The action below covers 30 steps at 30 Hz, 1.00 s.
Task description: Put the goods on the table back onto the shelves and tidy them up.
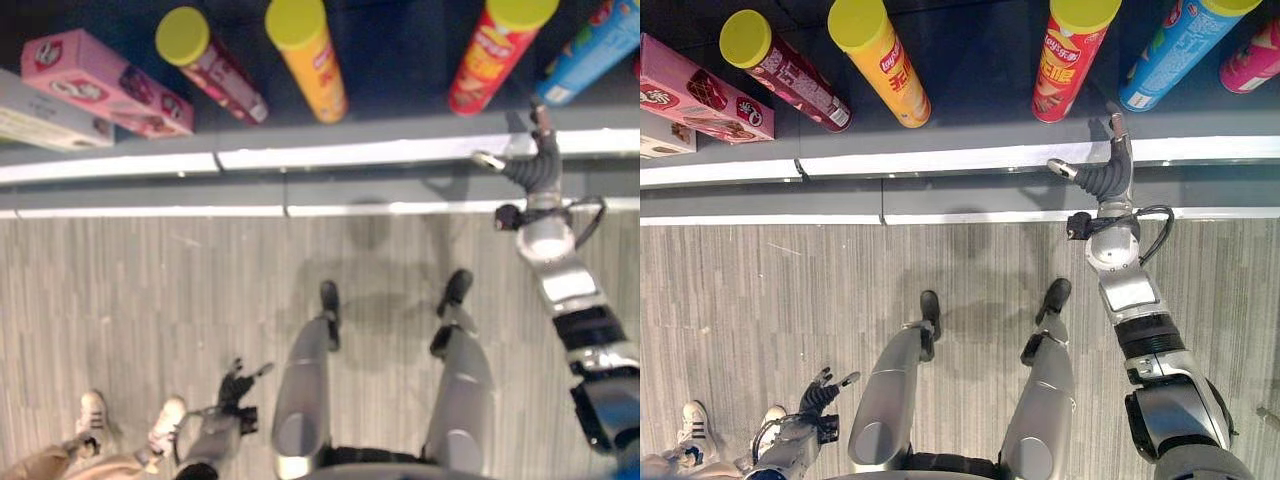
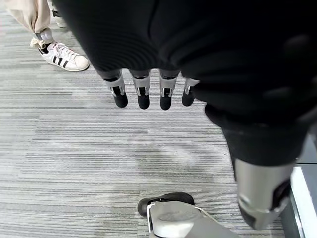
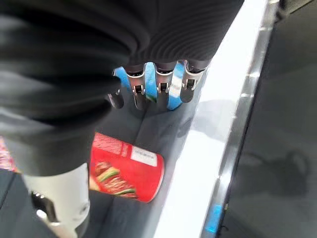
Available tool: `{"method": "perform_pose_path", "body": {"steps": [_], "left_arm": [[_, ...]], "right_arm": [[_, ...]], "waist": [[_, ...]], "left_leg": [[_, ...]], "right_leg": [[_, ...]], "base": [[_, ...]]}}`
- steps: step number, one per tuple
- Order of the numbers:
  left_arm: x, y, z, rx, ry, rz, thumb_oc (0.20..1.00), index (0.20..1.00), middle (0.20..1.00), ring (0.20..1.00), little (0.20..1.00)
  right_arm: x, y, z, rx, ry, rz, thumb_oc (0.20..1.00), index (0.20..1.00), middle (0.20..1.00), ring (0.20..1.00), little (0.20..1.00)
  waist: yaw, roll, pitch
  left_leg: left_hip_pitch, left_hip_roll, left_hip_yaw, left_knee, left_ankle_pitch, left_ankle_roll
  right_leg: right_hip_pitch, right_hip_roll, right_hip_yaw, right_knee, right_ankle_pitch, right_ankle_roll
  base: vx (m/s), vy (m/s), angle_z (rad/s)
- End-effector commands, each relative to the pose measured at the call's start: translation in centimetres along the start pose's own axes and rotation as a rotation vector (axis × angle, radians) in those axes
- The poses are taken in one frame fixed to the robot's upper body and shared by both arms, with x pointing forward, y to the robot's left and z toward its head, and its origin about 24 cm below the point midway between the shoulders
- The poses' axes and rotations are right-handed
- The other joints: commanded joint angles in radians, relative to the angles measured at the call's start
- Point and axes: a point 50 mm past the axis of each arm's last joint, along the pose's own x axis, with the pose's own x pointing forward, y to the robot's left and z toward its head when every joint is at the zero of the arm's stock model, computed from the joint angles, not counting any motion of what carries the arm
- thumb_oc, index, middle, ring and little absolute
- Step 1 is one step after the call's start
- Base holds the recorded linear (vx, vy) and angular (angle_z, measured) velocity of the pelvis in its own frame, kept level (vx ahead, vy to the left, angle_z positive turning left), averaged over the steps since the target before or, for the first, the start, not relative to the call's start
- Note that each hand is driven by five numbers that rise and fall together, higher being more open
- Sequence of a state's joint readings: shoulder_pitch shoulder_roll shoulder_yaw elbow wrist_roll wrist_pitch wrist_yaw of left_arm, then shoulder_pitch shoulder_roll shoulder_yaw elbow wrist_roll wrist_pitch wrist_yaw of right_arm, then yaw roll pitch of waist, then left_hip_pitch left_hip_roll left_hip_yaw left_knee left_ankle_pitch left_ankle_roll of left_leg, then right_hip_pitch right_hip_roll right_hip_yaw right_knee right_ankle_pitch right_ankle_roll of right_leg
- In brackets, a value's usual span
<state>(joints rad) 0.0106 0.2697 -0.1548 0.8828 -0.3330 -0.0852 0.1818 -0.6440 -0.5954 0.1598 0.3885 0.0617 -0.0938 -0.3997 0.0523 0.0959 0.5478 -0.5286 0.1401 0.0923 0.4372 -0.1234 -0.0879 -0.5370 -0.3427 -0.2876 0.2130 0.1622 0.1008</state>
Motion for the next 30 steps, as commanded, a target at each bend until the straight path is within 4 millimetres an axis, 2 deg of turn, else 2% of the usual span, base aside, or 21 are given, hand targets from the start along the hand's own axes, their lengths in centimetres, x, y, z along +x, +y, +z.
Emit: {"method": "perform_pose_path", "body": {"steps": [1,10,15,30], "left_arm": [[-0.5,3.2,-1.8,0.064,0.052,0.067,1.000,1.000,1.000,1.000,1.000],[-0.3,3.4,-1.8,0.076,0.066,0.073,1.000,1.000,1.000,1.000,1.000],[-0.3,3.5,-2.0,0.075,0.078,0.075,1.000,1.000,1.000,1.000,1.000],[-0.3,3.7,-2.1,0.049,0.085,0.082,1.000,1.000,1.000,1.000,1.000]], "right_arm": [[1.8,-1.0,2.5,0.003,-0.096,-0.004,1.000,1.000,1.000,1.000,1.000],[4.5,-1.6,3.8,0.050,-0.077,-0.034,1.000,1.000,1.000,1.000,1.000],[5.2,-1.7,4.2,0.042,-0.073,-0.034,1.000,1.000,1.000,1.000,1.000],[5.4,-0.4,4.8,-0.016,-0.095,0.035,1.000,1.000,1.000,1.000,1.000]], "waist": [[0.019,0.010,-0.028],[0.042,0.025,-0.028],[0.052,0.032,-0.028],[0.067,0.036,-0.028]], "left_leg": [[-0.011,0.030,-0.066,-0.206,0.149,-0.081],[-0.006,0.027,-0.074,-0.234,0.168,-0.085],[0.007,0.027,-0.077,-0.251,0.175,-0.085],[0.005,0.030,-0.087,-0.257,0.183,-0.085]], "right_leg": [[0.008,-0.067,0.070,0.132,-0.116,0.091],[0.000,-0.067,0.068,0.151,-0.126,0.088],[0.003,-0.066,0.062,0.158,-0.132,0.088],[-0.002,-0.068,0.053,0.184,-0.141,0.087]], "base": [[0.00,0.000,0.00],[0.00,-0.006,0.02],[0.01,-0.010,0.03],[0.00,-0.007,0.02]]}}
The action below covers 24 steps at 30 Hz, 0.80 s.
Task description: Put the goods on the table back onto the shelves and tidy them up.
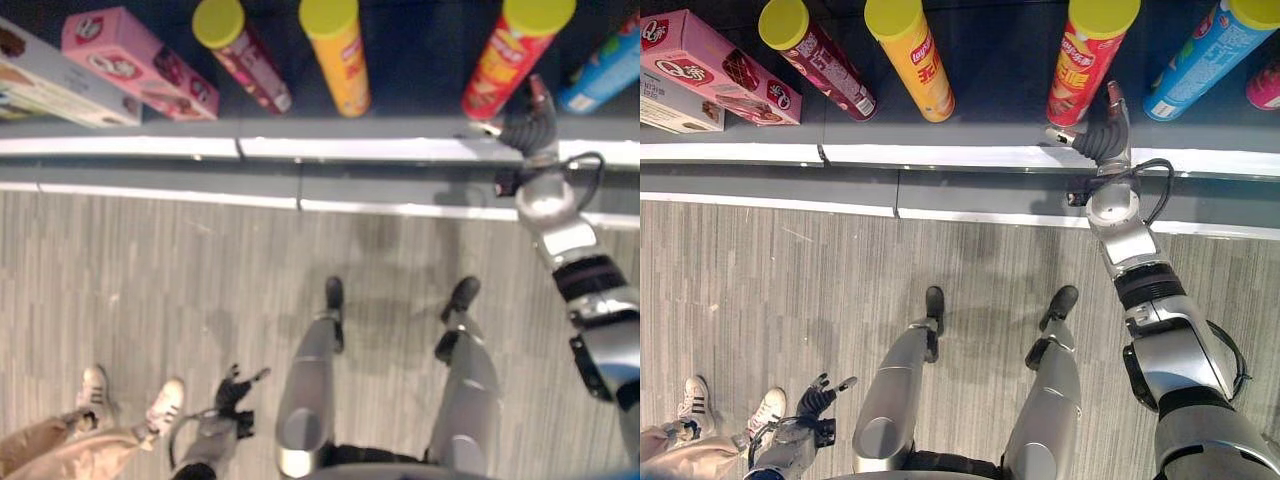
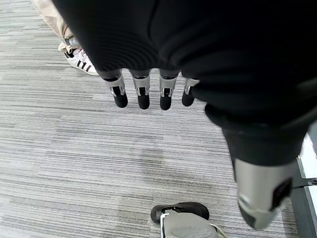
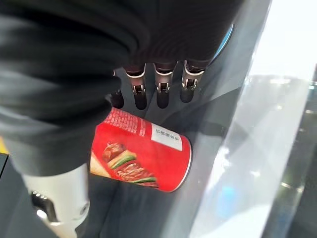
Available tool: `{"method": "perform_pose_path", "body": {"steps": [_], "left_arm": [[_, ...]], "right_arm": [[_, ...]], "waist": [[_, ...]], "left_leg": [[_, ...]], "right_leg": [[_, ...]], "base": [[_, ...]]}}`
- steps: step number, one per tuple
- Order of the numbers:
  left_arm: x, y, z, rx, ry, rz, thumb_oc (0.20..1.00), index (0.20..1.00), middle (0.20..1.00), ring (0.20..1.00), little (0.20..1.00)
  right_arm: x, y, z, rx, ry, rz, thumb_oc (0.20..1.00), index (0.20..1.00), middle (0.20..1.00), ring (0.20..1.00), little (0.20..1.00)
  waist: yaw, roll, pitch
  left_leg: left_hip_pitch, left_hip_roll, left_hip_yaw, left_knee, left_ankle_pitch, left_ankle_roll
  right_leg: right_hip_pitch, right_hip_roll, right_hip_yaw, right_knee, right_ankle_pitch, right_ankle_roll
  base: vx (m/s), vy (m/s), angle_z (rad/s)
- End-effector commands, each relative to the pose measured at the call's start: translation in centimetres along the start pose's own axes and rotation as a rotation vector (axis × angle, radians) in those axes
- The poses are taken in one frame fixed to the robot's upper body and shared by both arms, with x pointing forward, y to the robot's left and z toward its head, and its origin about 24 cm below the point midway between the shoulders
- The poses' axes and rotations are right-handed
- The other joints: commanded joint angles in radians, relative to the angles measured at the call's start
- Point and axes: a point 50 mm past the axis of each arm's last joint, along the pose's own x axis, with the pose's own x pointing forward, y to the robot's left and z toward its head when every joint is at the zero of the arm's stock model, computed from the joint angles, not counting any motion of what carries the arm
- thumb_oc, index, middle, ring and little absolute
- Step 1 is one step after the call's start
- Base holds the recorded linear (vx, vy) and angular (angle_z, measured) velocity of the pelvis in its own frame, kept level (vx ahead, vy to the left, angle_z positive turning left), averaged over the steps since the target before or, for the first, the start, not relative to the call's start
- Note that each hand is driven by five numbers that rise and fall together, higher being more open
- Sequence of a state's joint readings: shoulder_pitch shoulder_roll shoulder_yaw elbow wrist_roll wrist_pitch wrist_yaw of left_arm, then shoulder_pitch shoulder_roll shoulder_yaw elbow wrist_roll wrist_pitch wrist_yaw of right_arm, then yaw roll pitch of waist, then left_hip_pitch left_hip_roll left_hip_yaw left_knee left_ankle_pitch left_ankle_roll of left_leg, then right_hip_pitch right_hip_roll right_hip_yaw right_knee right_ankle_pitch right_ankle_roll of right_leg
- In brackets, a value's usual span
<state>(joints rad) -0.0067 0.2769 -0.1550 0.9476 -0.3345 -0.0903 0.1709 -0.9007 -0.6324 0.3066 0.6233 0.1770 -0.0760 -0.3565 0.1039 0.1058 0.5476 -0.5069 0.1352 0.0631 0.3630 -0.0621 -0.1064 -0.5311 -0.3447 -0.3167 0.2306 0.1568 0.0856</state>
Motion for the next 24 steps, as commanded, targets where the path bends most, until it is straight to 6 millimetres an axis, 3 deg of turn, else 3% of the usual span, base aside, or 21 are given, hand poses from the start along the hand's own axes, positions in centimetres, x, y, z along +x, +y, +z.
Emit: {"method": "perform_pose_path", "body": {"steps": [1,24], "left_arm": [[-0.40,3.13,-1.53,0.034,0.048,0.071,1.000,1.000,1.000,1.000,1.000],[-0.57,2.26,-0.81,0.025,-0.001,0.031,1.000,1.000,1.000,1.000,1.000]], "right_arm": [[1.15,-1.05,2.87,-0.014,-0.121,-0.017,1.000,1.000,1.000,1.000,1.000],[1.31,-0.05,3.24,-0.001,-0.123,0.021,1.000,1.000,1.000,1.000,1.000]], "waist": [[0.015,0.026,-0.028],[0.033,0.035,-0.028]], "left_leg": [[-0.017,0.034,-0.058,-0.183,0.121,-0.067],[-0.024,0.028,-0.065,-0.179,0.121,-0.065]], "right_leg": [[-0.008,-0.066,0.082,0.167,-0.136,0.102],[-0.006,-0.068,0.079,0.169,-0.138,0.102]], "base": [[0.00,0.000,0.00],[0.00,0.000,0.00]]}}
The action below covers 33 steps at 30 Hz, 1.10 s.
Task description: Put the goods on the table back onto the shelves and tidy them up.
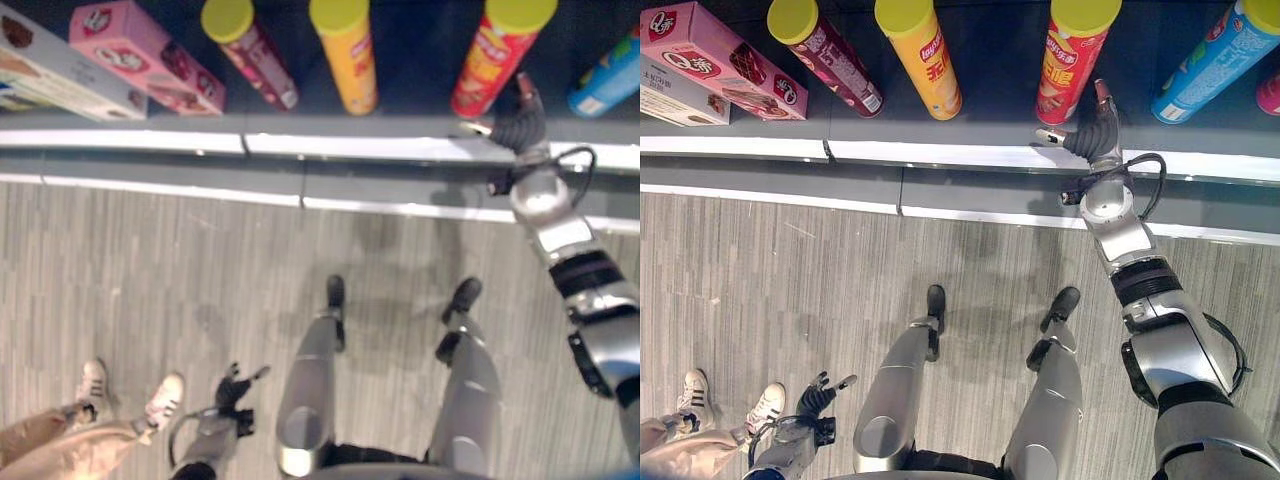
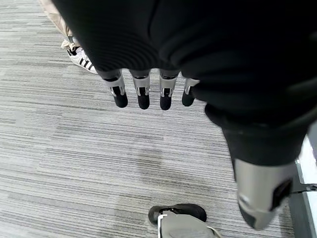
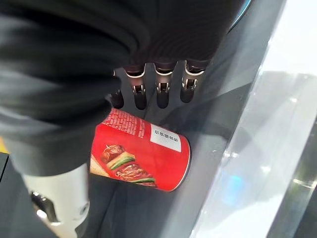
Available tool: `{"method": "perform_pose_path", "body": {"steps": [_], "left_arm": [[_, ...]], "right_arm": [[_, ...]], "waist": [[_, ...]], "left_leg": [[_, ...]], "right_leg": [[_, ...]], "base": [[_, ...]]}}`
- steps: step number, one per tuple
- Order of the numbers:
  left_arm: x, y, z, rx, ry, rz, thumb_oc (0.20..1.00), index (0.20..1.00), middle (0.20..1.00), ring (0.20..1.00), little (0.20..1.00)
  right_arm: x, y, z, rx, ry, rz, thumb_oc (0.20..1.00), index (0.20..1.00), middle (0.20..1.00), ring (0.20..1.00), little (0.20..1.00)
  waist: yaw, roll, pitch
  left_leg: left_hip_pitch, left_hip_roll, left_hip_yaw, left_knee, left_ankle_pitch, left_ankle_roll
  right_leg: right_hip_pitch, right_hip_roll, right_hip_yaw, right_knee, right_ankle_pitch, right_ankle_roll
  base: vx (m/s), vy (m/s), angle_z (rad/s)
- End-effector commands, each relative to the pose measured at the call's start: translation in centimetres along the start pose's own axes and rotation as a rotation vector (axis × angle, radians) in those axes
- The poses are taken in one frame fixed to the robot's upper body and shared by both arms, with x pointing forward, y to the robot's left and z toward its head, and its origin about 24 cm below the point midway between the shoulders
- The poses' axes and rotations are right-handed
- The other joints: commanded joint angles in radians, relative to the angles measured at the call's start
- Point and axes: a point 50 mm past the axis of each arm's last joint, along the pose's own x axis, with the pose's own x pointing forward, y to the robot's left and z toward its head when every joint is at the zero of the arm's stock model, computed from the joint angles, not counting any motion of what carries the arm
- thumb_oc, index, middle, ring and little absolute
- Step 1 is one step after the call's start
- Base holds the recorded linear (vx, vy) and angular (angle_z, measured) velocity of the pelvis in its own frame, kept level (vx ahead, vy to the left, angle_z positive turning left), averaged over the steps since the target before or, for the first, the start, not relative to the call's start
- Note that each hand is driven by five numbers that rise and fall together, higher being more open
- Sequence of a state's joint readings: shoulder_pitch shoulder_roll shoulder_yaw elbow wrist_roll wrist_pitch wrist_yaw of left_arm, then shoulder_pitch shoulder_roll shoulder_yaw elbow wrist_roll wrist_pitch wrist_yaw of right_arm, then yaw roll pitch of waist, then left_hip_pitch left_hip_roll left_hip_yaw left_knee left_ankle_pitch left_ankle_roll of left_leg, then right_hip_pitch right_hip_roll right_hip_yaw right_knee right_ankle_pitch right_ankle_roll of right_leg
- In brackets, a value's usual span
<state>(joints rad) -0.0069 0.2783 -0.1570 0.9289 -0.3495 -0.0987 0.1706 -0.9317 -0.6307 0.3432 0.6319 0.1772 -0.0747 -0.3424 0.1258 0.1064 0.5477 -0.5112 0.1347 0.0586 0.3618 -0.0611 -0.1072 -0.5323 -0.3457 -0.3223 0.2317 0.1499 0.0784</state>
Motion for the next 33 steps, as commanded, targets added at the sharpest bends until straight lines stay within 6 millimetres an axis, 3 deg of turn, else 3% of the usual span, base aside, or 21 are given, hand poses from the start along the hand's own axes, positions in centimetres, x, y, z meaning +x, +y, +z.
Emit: {"method": "perform_pose_path", "body": {"steps": [1,9,15,21,27,31,32,33], "left_arm": [[-0.6,2.3,-1.2,0.045,0.021,0.032,1.000,1.000,1.000,1.000,1.000],[-0.8,1.9,-1.0,0.037,0.001,0.011,1.000,1.000,1.000,1.000,1.000],[-0.9,1.8,-0.7,0.029,-0.018,0.006,1.000,1.000,1.000,1.000,1.000],[-1.0,1.8,-0.8,0.029,-0.016,0.002,1.000,1.000,1.000,1.000,1.000],[-1.2,1.9,-1.1,0.017,-0.003,0.006,1.000,1.000,1.000,1.000,1.000],[-1.5,1.9,-1.4,0.002,0.002,0.005,1.000,1.000,1.000,1.000,1.000],[-1.6,2.3,-1.4,-0.019,-0.001,0.021,1.000,1.000,1.000,1.000,1.000],[-1.6,2.3,-1.4,-0.019,-0.001,0.021,1.000,1.000,1.000,1.000,1.000]], "right_arm": [[1.0,-0.7,2.4,0.010,-0.101,-0.012,1.000,1.000,1.000,1.000,1.000],[0.9,-0.9,1.9,-0.035,-0.083,-0.024,1.000,1.000,1.000,1.000,1.000],[0.8,-2.1,1.4,-0.087,-0.079,-0.078,1.000,1.000,1.000,1.000,1.000],[-0.7,-2.7,0.3,-0.083,-0.081,-0.101,1.000,1.000,1.000,1.000,1.000],[-3.6,-2.7,-1.6,-0.045,-0.062,-0.085,1.000,1.000,1.000,1.000,1.000],[-7.6,-1.0,-3.9,0.033,-0.007,0.042,1.000,1.000,1.000,1.000,1.000],[-9.8,-0.4,-4.8,0.026,0.016,0.122,1.000,1.000,1.000,1.000,1.000],[-9.8,-0.4,-4.8,0.026,0.017,0.122,1.000,1.000,1.000,1.000,1.000]], "waist": [[0.012,0.035,-0.028],[0.011,0.037,-0.028],[0.002,0.031,-0.029],[-0.013,0.022,-0.055],[-0.034,0.016,-0.100],[-0.050,0.009,-0.135],[-0.060,0.000,-0.149],[-0.059,0.001,-0.150]], "left_leg": [[-0.019,0.028,-0.060,-0.178,0.120,-0.064],[-0.018,0.027,-0.059,-0.182,0.122,-0.062],[-0.004,0.029,-0.055,-0.189,0.121,-0.062],[0.031,0.033,-0.051,-0.212,0.125,-0.064],[0.097,0.044,-0.040,-0.295,0.159,-0.073],[0.153,0.065,-0.033,-0.348,0.183,-0.081],[0.176,0.087,-0.028,-0.371,0.200,-0.088],[0.177,0.087,-0.028,-0.372,0.201,-0.089]], "right_leg": [[-0.003,-0.066,0.084,0.167,-0.130,0.109],[-0.004,-0.066,0.084,0.165,-0.129,0.110],[0.008,-0.063,0.086,0.153,-0.125,0.111],[0.044,-0.055,0.079,0.115,-0.116,0.116],[0.112,-0.035,0.056,0.048,-0.104,0.121],[0.171,-0.005,0.043,0.020,-0.120,0.114],[0.204,0.020,0.033,-0.006,-0.131,0.108],[0.205,0.021,0.032,-0.007,-0.131,0.107]], "base": [[0.00,0.000,0.00],[0.00,0.002,0.02],[0.00,0.001,0.03],[0.01,0.000,0.00],[0.04,-0.001,-0.04],[0.05,-0.058,-0.02],[0.03,-0.100,-0.06],[0.02,-0.155,-0.01]]}}
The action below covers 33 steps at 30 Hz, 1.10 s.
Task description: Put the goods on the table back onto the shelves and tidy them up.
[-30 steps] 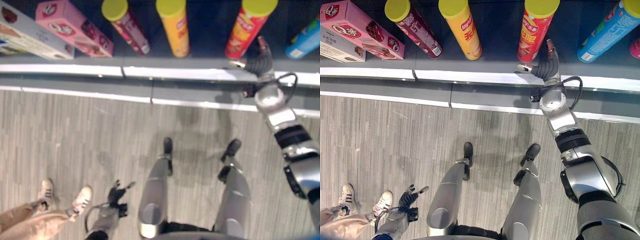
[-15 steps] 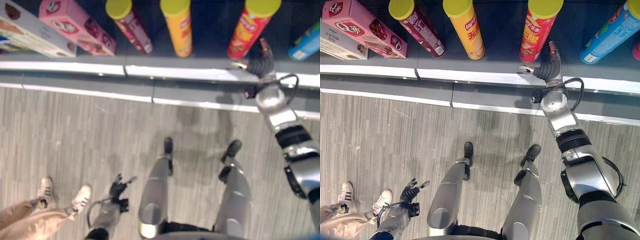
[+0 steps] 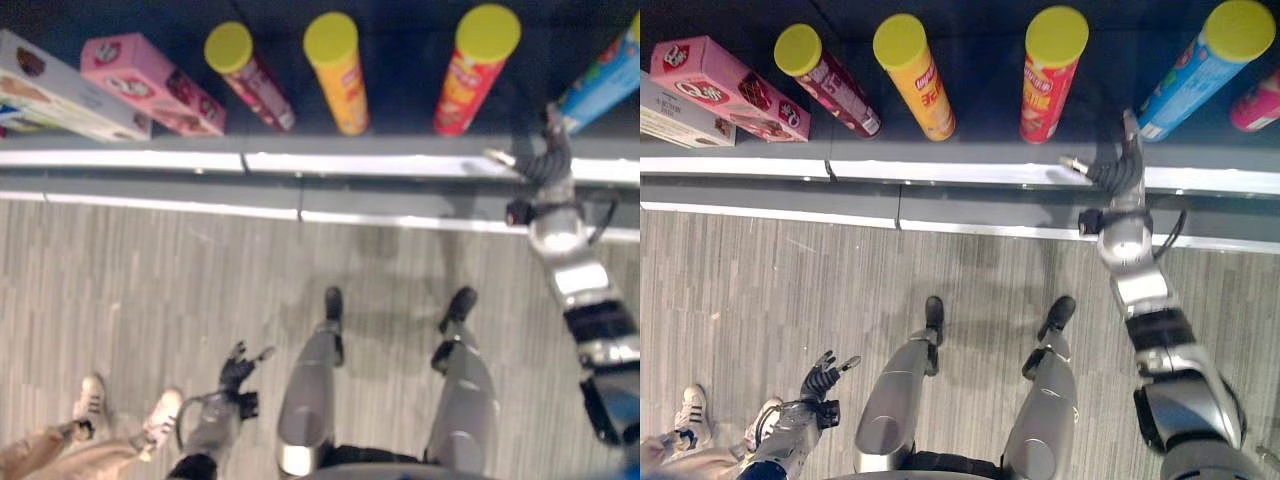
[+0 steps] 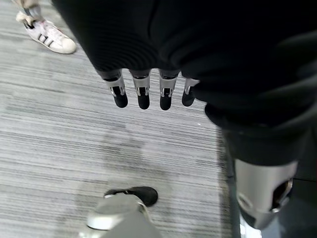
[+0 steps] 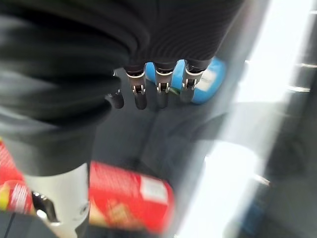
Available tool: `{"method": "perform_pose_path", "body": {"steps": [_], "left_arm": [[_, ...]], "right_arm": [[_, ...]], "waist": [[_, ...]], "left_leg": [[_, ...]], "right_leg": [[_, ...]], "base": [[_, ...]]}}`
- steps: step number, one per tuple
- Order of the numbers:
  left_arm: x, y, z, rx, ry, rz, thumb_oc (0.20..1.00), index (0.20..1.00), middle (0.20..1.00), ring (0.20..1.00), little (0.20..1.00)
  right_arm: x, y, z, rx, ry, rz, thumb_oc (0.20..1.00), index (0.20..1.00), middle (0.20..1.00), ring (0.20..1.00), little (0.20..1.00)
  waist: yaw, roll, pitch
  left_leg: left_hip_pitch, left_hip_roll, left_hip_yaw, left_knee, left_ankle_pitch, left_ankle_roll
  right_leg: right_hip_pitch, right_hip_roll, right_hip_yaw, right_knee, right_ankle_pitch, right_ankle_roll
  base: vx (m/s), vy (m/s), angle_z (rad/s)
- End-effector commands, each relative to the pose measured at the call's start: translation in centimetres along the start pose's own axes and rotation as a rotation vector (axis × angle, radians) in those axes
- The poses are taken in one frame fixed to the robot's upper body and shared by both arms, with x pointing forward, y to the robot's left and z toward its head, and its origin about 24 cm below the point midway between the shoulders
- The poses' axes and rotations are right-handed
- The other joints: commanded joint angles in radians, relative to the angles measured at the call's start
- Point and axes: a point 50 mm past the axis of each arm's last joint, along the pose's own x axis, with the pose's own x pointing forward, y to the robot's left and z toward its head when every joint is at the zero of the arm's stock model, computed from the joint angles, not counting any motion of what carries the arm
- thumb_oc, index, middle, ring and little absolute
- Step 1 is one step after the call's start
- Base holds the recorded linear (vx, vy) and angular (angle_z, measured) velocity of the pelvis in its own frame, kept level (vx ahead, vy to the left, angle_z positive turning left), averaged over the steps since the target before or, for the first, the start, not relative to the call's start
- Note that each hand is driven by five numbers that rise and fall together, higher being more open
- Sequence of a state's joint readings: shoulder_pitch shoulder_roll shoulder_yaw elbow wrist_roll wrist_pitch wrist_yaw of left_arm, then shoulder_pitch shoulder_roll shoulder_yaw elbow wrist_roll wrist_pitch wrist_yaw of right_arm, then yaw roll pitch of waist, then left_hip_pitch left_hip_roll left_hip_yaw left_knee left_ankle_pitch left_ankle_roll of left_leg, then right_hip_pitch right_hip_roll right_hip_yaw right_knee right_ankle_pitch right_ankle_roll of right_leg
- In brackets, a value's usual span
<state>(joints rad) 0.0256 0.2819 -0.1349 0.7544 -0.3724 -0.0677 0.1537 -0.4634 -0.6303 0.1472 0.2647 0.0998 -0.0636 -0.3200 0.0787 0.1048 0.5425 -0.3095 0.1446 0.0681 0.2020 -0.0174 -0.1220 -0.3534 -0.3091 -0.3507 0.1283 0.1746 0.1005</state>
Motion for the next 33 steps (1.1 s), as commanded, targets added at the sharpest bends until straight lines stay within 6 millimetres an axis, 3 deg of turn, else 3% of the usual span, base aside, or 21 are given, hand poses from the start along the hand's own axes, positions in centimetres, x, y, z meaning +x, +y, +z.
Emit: {"method": "perform_pose_path", "body": {"steps": [1,3,5,6,7,10,11,14,16,19,20,21,22,23,25,26,27,28,29,30,33], "left_arm": [[-2.1,3.6,-3.6,0.029,0.098,0.090,1.000,1.000,1.000,1.000,1.000],[-2.2,3.7,-3.6,0.023,0.095,0.098,1.000,1.000,1.000,1.000,1.000],[-2.4,3.6,-4.2,0.011,0.111,0.097,1.000,1.000,1.000,1.000,1.000],[-2.5,3.4,-4.5,0.010,0.119,0.090,1.000,1.000,1.000,1.000,1.000],[-2.5,3.4,-4.5,0.010,0.119,0.091,1.000,1.000,1.000,1.000,1.000],[-2.6,3.2,-5.1,0.050,0.137,0.075,1.000,1.000,1.000,1.000,1.000],[-2.8,3.1,-5.5,0.047,0.149,0.068,1.000,1.000,1.000,1.000,1.000],[-2.7,3.4,-6.0,0.065,0.180,0.070,1.000,1.000,1.000,1.000,1.000],[-2.6,4.1,-6.2,0.092,0.194,0.092,1.000,1.000,1.000,1.000,1.000],[-2.7,5.1,-6.6,0.104,0.227,0.125,1.000,1.000,1.000,1.000,1.000],[-3.1,5.9,-7.5,0.095,0.275,0.146,1.000,1.000,1.000,1.000,1.000],[-3.3,6.3,-8.0,0.105,0.301,0.151,1.000,1.000,1.000,1.000,1.000],[-3.3,6.3,-8.0,0.105,0.301,0.151,1.000,1.000,1.000,1.000,1.000],[-3.8,7.0,-8.8,0.107,0.341,0.178,1.000,1.000,1.000,1.000,1.000],[-4.1,7.2,-9.1,0.103,0.350,0.186,1.000,1.000,1.000,1.000,1.000],[-4.1,7.2,-9.1,0.103,0.350,0.185,1.000,1.000,1.000,1.000,1.000],[-4.1,7.3,-9.1,0.094,0.341,0.188,1.000,1.000,1.000,1.000,1.000],[-4.0,7.4,-8.5,0.068,0.308,0.193,1.000,1.000,1.000,1.000,1.000],[-4.0,7.4,-8.5,0.068,0.308,0.192,1.000,1.000,1.000,1.000,1.000],[-3.8,7.5,-8.1,0.055,0.287,0.199,1.000,1.000,1.000,1.000,1.000],[-3.9,7.9,-7.0,0.004,0.226,0.221,1.000,1.000,1.000,1.000,1.000]], "right_arm": [[-4.0,1.3,-0.6,0.019,-0.043,0.176,1.000,1.000,1.000,1.000,1.000],[-5.0,1.8,-1.0,0.036,-0.028,0.216,1.000,1.000,1.000,1.000,1.000],[-6.6,2.8,-1.6,0.026,-0.004,0.302,1.000,1.000,1.000,1.000,1.000],[-8.0,3.8,-2.3,0.046,0.032,0.384,1.000,1.000,1.000,1.000,1.000],[-8.0,3.8,-2.3,0.046,0.032,0.384,1.000,1.000,1.000,1.000,1.000],[-9.7,4.5,-3.6,0.081,0.099,0.446,1.000,1.000,1.000,1.000,1.000],[-10.4,4.4,-4.3,0.098,0.140,0.452,1.000,1.000,1.000,1.000,1.000],[-10.6,4.5,-4.8,0.153,0.176,0.445,1.000,1.000,1.000,1.000,1.000],[-10.5,4.7,-4.3,0.203,0.163,0.455,1.000,1.000,1.000,1.000,1.000],[-10.3,4.9,-3.7,0.248,0.145,0.484,1.000,1.000,1.000,1.000,1.000],[-10.2,4.2,-3.1,0.306,0.122,0.485,1.000,1.000,1.000,1.000,1.000],[-9.8,3.6,-2.6,0.319,0.099,0.475,1.000,1.000,1.000,1.000,1.000],[-9.8,3.6,-2.6,0.319,0.099,0.475,1.000,1.000,1.000,1.000,1.000],[-9.1,2.2,-1.9,0.328,0.061,0.447,1.000,1.000,1.000,1.000,1.000],[-7.9,0.5,-1.1,0.286,0.013,0.401,1.000,1.000,1.000,1.000,1.000],[-7.9,0.5,-1.1,0.286,0.014,0.401,1.000,1.000,1.000,1.000,1.000],[-7.2,-0.4,-0.7,0.272,-0.012,0.370,1.000,1.000,1.000,1.000,1.000],[-5.9,-2.3,0.0,0.224,-0.049,0.285,1.000,1.000,1.000,1.000,1.000],[-5.9,-2.3,0.0,0.223,-0.049,0.284,1.000,1.000,1.000,1.000,1.000],[-5.3,-3.0,0.3,0.211,-0.060,0.249,1.000,1.000,1.000,1.000,1.000],[-3.4,-5.1,0.7,0.042,-0.072,0.142,1.000,1.000,1.000,1.000,1.000]], "waist": [[-0.026,-0.014,-0.159],[-0.033,-0.025,-0.169],[-0.047,-0.051,-0.192],[-0.055,-0.080,-0.213],[-0.056,-0.081,-0.215],[-0.069,-0.129,-0.251],[-0.084,-0.128,-0.278],[-0.104,-0.147,-0.297],[-0.104,-0.161,-0.292],[-0.093,-0.167,-0.287],[-0.079,-0.162,-0.290],[-0.075,-0.161,-0.296],[-0.076,-0.161,-0.296],[-0.065,-0.158,-0.307],[-0.051,-0.159,-0.325],[-0.049,-0.159,-0.324],[-0.040,-0.164,-0.333],[-0.021,-0.163,-0.347],[-0.018,-0.162,-0.346],[-0.010,-0.172,-0.353],[0.044,-0.185,-0.372]], "left_leg": [[-0.004,0.099,-0.029,-0.225,0.187,-0.085],[0.006,0.106,-0.018,-0.225,0.192,-0.083],[0.039,0.096,0.000,-0.195,0.144,-0.058],[0.077,0.043,-0.028,-0.142,0.056,-0.034],[0.073,0.041,-0.029,-0.142,0.057,-0.033],[0.110,-0.116,-0.128,-0.082,-0.042,0.006],[0.135,-0.171,-0.149,-0.104,-0.057,0.043],[0.168,-0.194,-0.136,-0.132,-0.050,0.070],[0.188,-0.182,-0.089,-0.144,-0.047,0.080],[0.210,-0.150,-0.032,-0.160,-0.037,0.084],[0.227,-0.116,0.015,-0.170,-0.032,0.084],[0.227,-0.101,0.037,-0.176,-0.024,0.083],[0.227,-0.102,0.037,-0.176,-0.024,0.083],[0.228,-0.065,0.083,-0.178,-0.020,0.077],[0.229,-0.040,0.127,-0.181,-0.017,0.075],[0.230,-0.040,0.129,-0.181,-0.017,0.075],[0.221,-0.024,0.153,-0.178,-0.011,0.068],[0.221,0.022,0.185,-0.167,-0.023,0.042],[0.222,0.023,0.187,-0.165,-0.025,0.041],[0.212,0.044,0.205,-0.158,-0.014,0.031],[0.231,0.123,0.284,-0.148,0.000,-0.018]], "right_leg": [[0.071,0.020,0.046,0.051,-0.159,0.078],[0.092,0.032,0.040,0.025,-0.155,0.075],[0.127,0.052,0.041,-0.033,-0.136,0.073],[0.151,0.059,0.068,-0.066,-0.123,0.071],[0.150,0.058,0.067,-0.068,-0.121,0.071],[0.163,0.075,0.122,-0.105,-0.087,0.071],[0.155,0.091,0.151,-0.103,-0.074,0.074],[0.140,0.096,0.211,-0.093,-0.052,0.093],[0.118,0.098,0.229,-0.078,-0.038,0.103],[0.115,0.078,0.171,-0.072,-0.034,0.102],[0.140,0.042,0.095,-0.069,-0.051,0.094],[0.156,0.014,0.063,-0.069,-0.047,0.094],[0.155,0.014,0.063,-0.069,-0.047,0.094],[0.196,-0.045,0.022,-0.057,-0.031,0.098],[0.239,-0.112,-0.006,-0.051,0.004,0.114],[0.239,-0.112,-0.004,-0.051,0.004,0.115],[0.262,-0.148,-0.026,-0.049,0.036,0.129],[0.291,-0.193,-0.051,-0.046,0.085,0.156],[0.291,-0.192,-0.049,-0.047,0.086,0.156],[0.297,-0.221,-0.084,-0.050,0.122,0.161],[0.353,-0.225,-0.243,-0.112,0.121,0.161]], "base": [[0.01,-0.084,0.02],[0.00,-0.095,-0.03],[-0.01,-0.049,-0.15],[0.00,0.005,-0.15],[0.01,0.017,-0.31],[0.00,0.108,-0.59],[-0.02,0.267,-0.95],[-0.04,0.220,-0.73],[-0.11,0.126,-0.85],[-0.13,0.022,-1.39],[-0.15,-0.059,-1.31],[-0.15,-0.058,-0.81],[-0.16,-0.126,-0.93],[-0.15,-0.149,-0.90],[-0.15,-0.151,-1.04],[-0.11,-0.151,-0.93],[-0.09,-0.331,-0.89],[-0.09,-0.332,-0.80],[-0.08,-0.388,-0.75],[-0.06,-0.313,-0.84],[-0.01,-0.463,-1.06]]}}
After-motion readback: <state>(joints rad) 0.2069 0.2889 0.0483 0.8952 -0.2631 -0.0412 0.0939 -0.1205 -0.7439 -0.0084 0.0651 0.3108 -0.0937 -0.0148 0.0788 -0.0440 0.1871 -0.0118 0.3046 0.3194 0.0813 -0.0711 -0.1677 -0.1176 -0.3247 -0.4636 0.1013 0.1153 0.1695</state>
